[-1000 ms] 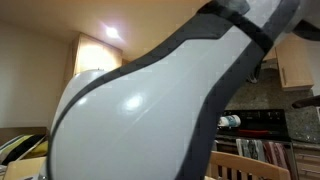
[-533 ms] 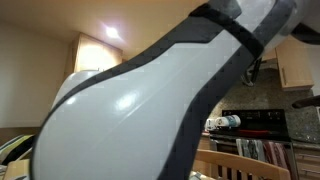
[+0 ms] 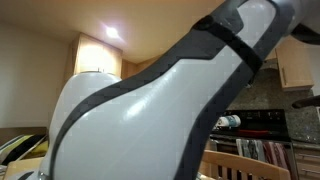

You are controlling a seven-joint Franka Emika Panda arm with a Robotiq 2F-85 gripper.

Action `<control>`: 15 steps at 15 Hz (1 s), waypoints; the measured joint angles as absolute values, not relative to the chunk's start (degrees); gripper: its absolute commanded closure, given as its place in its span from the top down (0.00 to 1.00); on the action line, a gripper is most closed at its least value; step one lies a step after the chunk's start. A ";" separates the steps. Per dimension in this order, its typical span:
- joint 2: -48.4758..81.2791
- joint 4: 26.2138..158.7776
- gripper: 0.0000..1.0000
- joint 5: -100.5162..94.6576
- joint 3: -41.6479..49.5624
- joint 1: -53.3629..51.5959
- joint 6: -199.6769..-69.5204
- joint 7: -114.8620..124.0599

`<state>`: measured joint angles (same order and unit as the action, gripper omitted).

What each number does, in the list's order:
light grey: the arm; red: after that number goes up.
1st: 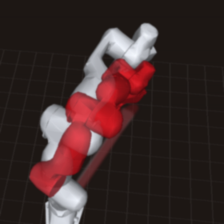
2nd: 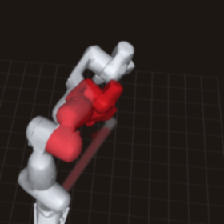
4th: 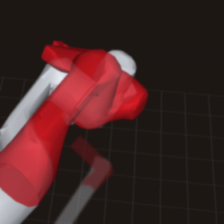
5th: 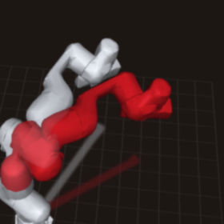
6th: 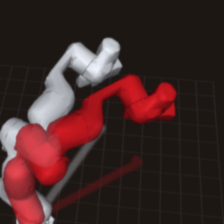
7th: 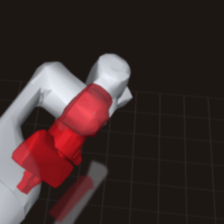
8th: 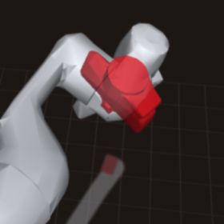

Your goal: Slide the wooden bowl forward then unfold the towel

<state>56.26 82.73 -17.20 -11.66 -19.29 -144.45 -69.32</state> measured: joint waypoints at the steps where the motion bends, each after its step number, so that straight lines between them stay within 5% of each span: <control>1: 56.17 82.90 0.04 -17.77 -11.41 -19.31 -145.25 -68.76; 15: 56.03 83.12 0.04 -18.16 -11.21 -19.32 -145.68 -68.26</control>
<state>56.03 83.12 -18.16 -11.21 -19.32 -145.68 -68.26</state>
